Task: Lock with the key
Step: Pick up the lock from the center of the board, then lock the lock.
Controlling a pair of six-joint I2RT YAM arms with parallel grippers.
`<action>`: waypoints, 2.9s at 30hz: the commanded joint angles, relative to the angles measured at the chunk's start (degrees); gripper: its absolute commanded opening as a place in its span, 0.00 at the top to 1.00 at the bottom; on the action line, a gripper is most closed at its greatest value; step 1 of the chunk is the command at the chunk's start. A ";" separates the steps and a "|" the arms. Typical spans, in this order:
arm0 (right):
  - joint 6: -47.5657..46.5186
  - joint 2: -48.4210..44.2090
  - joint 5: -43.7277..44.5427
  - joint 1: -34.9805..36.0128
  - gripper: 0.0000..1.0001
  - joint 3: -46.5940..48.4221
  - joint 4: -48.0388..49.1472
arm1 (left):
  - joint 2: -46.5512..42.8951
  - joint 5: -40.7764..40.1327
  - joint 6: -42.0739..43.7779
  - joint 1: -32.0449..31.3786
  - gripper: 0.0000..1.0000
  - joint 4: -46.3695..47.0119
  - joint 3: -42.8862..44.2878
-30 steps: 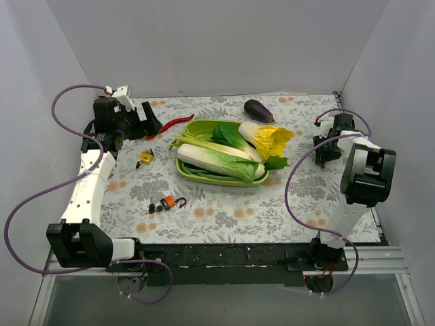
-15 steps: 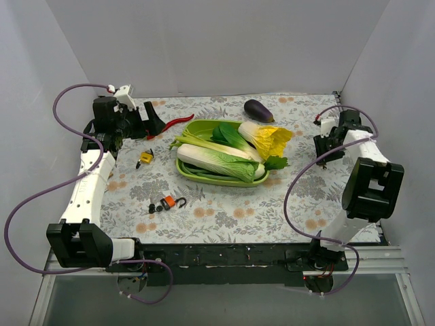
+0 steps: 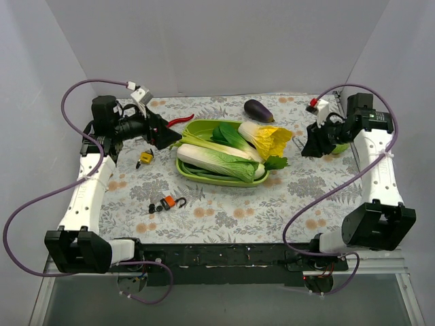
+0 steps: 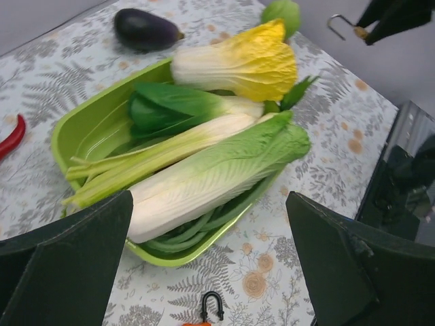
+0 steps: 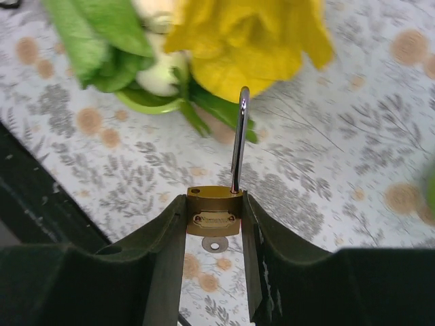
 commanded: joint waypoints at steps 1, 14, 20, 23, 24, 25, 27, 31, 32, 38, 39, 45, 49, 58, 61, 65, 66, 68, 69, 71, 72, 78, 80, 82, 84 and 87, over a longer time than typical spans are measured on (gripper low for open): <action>-5.39 -3.46 -11.41 6.26 0.99 1.07 -9.54 | -4.90 10.99 10.78 -5.68 0.02 0.97 -1.05; -3.99 -11.46 -14.23 31.56 0.99 -1.84 -2.34 | -4.55 -2.36 4.39 -35.14 0.20 16.86 -7.64; -1.61 -11.73 -14.15 36.59 0.99 -0.96 -0.93 | -3.58 -3.34 2.88 -40.07 0.29 22.41 -10.02; -1.61 -11.55 -14.32 37.47 0.99 -0.61 -1.02 | -3.32 -3.16 2.70 -41.65 0.32 22.59 -10.81; -1.61 -11.64 -14.41 37.65 0.99 -0.52 -1.10 | -3.32 -3.34 2.88 -42.26 0.32 22.59 -11.07; -1.70 -11.64 -14.41 38.17 0.99 -0.43 -1.02 | -3.23 -3.86 2.97 -42.53 0.33 22.68 -11.25; -1.61 -11.81 -14.58 38.53 0.99 -0.43 -0.84 | -2.88 -4.39 3.05 -43.06 0.35 22.68 -11.60; -1.61 -11.90 -14.85 39.40 0.99 -0.52 -0.84 | -2.26 -5.01 3.06 -43.41 0.42 22.68 -11.69; -1.52 -11.90 -14.76 39.49 0.99 -0.43 -0.93 | -2.09 -5.01 3.06 -43.50 0.44 22.59 -11.78; -1.70 -11.99 -14.58 39.93 0.99 0.00 -1.01 | -1.65 -5.10 2.35 -43.94 0.63 22.68 -12.48; -1.70 -11.99 -14.67 40.02 0.99 0.01 -1.19 | -1.65 -5.10 2.27 -44.03 0.67 22.68 -12.48; -0.82 -12.52 -14.58 40.11 0.99 0.27 -0.49 | -1.82 -5.45 0.95 -44.47 1.00 22.42 -12.39; 5.50 -13.31 -12.30 40.02 0.26 -0.17 3.72 | -3.31 -5.80 -1.95 -44.38 1.00 22.68 -12.22; 11.13 -14.45 -12.73 38.97 0.08 1.94 5.57 | -8.50 -1.32 -6.08 -42.01 1.00 16.62 -9.06; 10.61 -15.94 -14.58 39.05 0.08 0.45 7.50 | -8.85 0.26 -8.10 -41.04 1.00 15.83 -6.69; 10.52 -19.19 -17.48 39.14 0.05 -2.45 12.07 | -8.50 0.61 -8.98 -40.69 1.00 13.98 -3.96; 10.61 -19.37 -17.48 38.97 0.05 -3.06 12.86 | -8.50 1.14 -9.51 -40.43 1.00 13.98 -3.61; 10.00 -18.33 -17.92 39.06 0.05 -2.46 11.65 | -8.42 1.67 -10.21 -40.34 1.00 13.89 -2.90; 8.77 -17.71 -19.32 39.06 0.05 -1.06 9.38 | -8.42 1.67 -10.39 -40.25 1.00 13.98 -2.81; 7.80 -16.48 -20.38 39.06 0.05 -0.26 8.39 | -8.42 1.41 -11.00 -40.25 1.00 14.41 -2.72; 7.80 -16.21 -20.56 39.06 0.05 0.00 8.30 | -8.33 1.41 -11.01 -40.25 1.00 14.42 -2.64; 8.85 -14.89 -18.98 39.76 0.16 0.71 9.80 | -8.06 -0.52 -14.86 -40.16 1.00 16.70 -2.72; 8.67 -14.19 -18.72 40.11 0.20 1.32 9.45 | -8.06 -1.14 -15.57 -40.16 1.00 17.49 -3.16; 8.59 -13.93 -18.45 40.55 0.25 1.59 9.01 | -8.33 -1.58 -16.54 -40.16 1.00 18.02 -3.86; 8.76 -13.57 -18.28 40.81 0.31 1.94 8.74 | -8.50 -2.46 -17.24 -40.16 1.00 18.90 -4.30; 9.29 -13.48 -18.10 41.25 0.42 2.03 9.00 | -8.94 -3.95 -17.86 -40.16 1.00 20.04 -5.18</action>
